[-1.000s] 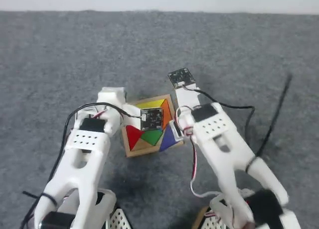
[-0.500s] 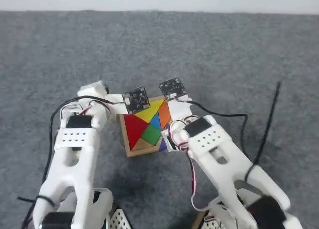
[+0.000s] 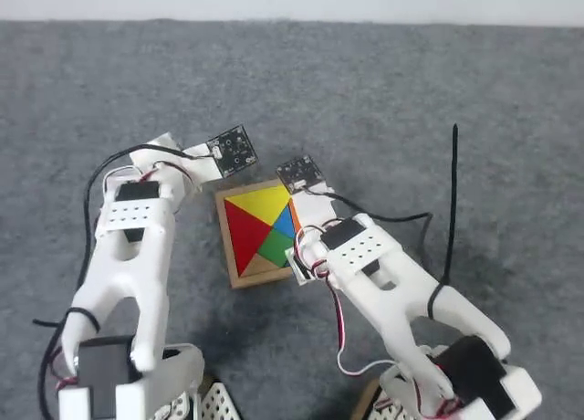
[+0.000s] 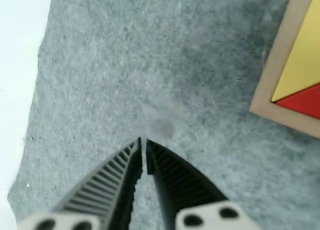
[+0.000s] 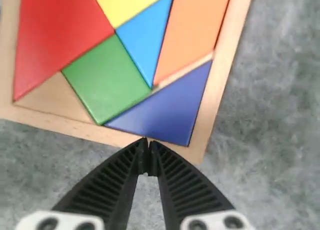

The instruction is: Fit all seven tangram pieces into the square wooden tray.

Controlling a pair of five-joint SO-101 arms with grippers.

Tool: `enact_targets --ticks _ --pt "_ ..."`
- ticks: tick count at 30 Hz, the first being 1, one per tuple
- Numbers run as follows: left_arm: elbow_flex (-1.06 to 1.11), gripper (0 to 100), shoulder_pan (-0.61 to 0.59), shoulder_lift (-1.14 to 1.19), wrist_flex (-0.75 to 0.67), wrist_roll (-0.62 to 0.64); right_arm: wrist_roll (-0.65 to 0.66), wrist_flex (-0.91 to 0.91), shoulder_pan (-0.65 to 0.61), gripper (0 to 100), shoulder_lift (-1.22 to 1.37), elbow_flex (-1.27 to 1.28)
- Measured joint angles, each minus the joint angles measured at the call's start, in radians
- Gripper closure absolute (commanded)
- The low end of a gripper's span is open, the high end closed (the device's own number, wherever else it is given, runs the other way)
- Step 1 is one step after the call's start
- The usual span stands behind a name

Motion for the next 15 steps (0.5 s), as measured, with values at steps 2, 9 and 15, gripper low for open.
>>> enact_targets --ticks 2,9,15 --pt "0.000 99 0.000 0.000 0.000 0.000 0.000 0.000 0.000 99.1 0.000 0.000" --pt "0.000 99 0.000 0.012 0.006 0.000 0.000 0.040 0.028 99.1 -0.091 0.000" --pt "0.000 99 0.002 0.012 0.006 0.000 0.000 0.003 0.253 99.0 -0.304 0.066"
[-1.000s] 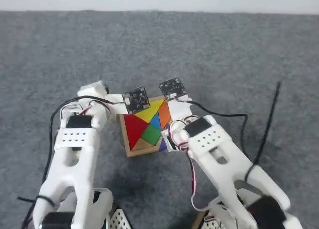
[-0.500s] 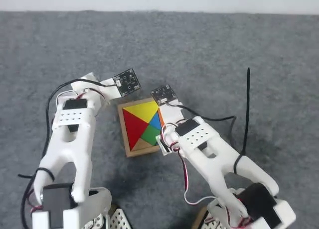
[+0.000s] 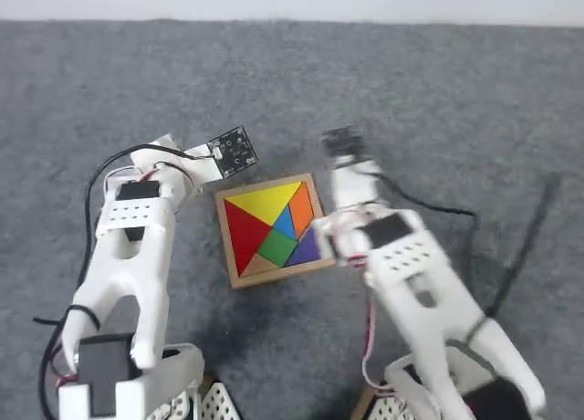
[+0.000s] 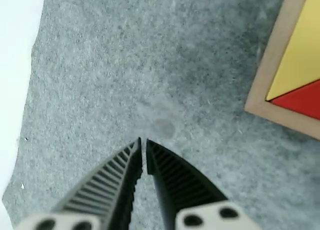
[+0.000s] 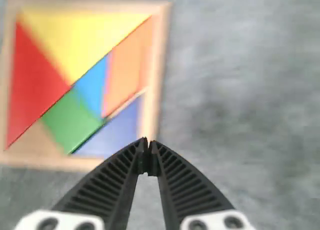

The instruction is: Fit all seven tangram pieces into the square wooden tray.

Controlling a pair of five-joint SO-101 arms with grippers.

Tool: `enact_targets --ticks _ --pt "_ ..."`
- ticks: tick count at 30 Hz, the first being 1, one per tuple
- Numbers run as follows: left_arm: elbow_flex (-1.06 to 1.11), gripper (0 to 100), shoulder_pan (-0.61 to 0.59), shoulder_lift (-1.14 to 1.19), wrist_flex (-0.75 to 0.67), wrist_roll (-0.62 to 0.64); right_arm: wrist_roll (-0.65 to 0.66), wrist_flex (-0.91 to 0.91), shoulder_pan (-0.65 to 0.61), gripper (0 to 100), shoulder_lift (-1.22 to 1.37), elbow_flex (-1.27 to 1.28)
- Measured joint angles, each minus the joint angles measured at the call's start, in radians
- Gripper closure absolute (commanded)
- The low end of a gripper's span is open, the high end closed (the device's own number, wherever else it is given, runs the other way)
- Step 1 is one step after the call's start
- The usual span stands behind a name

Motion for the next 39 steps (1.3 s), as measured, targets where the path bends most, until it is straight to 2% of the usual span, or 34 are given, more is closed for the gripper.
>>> enact_targets --ticks 4,11,20,23,29,33,39 --pt "0.000 99 0.034 0.000 0.000 0.000 0.005 -0.140 0.115 99.1 -0.124 0.127" --pt "0.044 99 0.049 0.000 0.005 0.000 0.130 -0.311 0.158 99.1 -0.388 0.397" --pt "0.046 99 0.117 0.000 0.259 0.000 0.146 -0.328 0.374 99.1 -0.867 0.755" --pt "0.046 99 0.121 0.000 0.282 0.000 0.146 -0.272 0.427 99.0 -1.048 0.779" --pt "0.046 99 0.117 -0.052 0.322 0.003 0.146 0.043 0.471 99.0 -1.266 0.779" --pt "0.107 99 0.054 -0.242 0.321 0.018 0.146 0.103 0.468 99.1 -1.266 0.779" --pt "0.405 99 0.043 -0.588 0.212 0.020 0.146 0.141 0.468 99.1 -1.266 0.779"
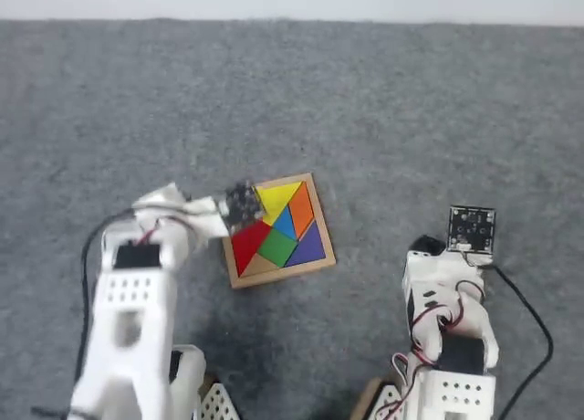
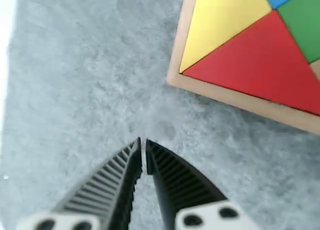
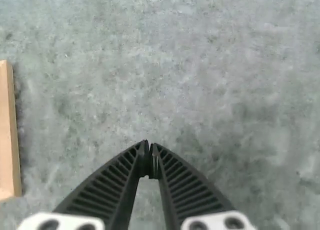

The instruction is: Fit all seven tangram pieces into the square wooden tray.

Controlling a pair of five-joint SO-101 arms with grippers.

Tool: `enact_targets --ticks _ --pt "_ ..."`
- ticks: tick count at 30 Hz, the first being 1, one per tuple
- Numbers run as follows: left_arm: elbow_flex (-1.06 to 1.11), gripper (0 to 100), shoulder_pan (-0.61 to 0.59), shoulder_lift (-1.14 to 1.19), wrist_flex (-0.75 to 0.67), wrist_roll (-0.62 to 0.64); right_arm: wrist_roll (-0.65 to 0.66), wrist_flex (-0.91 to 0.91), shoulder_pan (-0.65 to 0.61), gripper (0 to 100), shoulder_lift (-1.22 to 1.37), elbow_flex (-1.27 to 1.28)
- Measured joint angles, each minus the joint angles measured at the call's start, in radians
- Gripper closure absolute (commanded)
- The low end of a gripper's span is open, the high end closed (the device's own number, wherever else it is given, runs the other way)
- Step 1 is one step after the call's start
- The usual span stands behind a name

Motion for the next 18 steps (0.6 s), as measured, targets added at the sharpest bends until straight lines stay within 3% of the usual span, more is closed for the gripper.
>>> enact_targets --ticks 6,18 --pt "0.186 99 0.002 -0.296 -0.023 0.002 0.000 0.267 0.000 99.1 0.000 0.000" --pt "0.382 99 0.002 -0.603 -0.023 0.002 0.000 0.310 0.000 99.1 0.000 0.000"
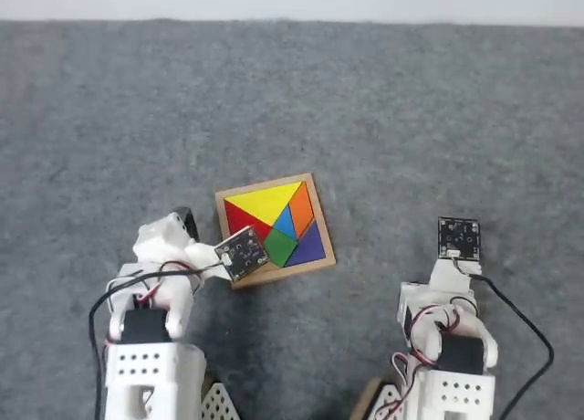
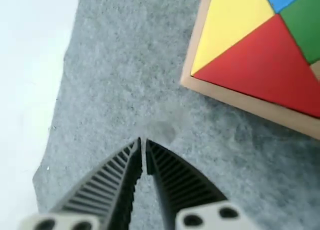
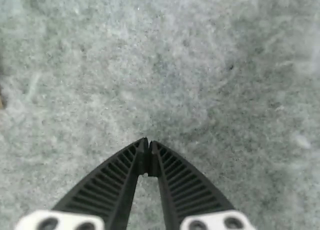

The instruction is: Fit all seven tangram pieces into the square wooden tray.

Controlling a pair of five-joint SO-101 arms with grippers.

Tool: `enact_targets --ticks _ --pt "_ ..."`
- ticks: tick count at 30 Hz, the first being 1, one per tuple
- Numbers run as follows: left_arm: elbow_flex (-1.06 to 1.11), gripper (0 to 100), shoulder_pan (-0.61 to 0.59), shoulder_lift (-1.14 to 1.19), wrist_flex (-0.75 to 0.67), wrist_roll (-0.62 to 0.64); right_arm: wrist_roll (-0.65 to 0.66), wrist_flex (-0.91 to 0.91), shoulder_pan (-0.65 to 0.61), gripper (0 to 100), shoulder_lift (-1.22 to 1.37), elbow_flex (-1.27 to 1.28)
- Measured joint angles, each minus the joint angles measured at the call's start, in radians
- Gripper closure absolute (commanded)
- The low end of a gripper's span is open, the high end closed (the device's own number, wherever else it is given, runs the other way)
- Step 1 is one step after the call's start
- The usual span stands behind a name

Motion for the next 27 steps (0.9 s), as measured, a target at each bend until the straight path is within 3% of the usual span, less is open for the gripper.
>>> enact_targets --ticks 14,27 --pt "0.130 99 -0.002 -0.316 0.040 -0.077 0.000 0.000 0.000 99.1 0.000 0.000" --pt "0.130 99 0.000 -0.339 0.080 -0.077 0.000 0.000 0.000 99.1 0.000 0.000"
